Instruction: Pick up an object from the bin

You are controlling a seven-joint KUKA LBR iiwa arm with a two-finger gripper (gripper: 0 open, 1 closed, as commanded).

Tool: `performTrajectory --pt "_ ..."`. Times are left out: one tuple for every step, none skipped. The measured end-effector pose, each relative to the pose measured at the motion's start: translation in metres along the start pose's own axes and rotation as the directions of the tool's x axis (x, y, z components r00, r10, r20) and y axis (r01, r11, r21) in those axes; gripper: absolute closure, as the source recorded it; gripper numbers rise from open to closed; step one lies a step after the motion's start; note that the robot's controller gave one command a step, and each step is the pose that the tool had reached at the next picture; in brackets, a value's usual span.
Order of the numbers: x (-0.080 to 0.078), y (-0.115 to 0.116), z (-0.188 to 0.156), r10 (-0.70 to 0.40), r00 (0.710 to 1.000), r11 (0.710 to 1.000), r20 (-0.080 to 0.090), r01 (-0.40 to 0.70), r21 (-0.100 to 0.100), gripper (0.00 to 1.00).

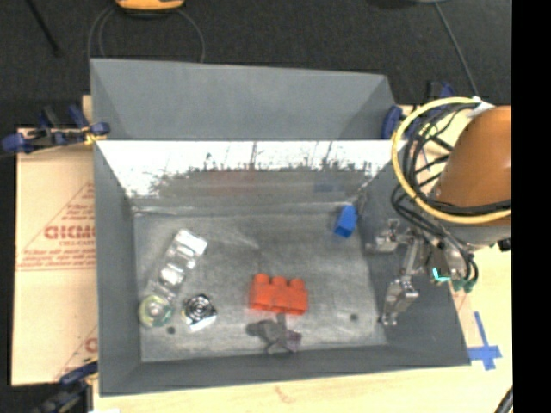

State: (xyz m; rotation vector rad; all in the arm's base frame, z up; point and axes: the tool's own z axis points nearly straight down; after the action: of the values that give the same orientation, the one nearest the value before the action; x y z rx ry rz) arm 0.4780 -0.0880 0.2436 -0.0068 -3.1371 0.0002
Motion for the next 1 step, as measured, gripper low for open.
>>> performTrajectory --pt "-0.0135 0.0782 0.1572 -0.112 0.994 0.994 0.017 0.112 0.003 0.00"
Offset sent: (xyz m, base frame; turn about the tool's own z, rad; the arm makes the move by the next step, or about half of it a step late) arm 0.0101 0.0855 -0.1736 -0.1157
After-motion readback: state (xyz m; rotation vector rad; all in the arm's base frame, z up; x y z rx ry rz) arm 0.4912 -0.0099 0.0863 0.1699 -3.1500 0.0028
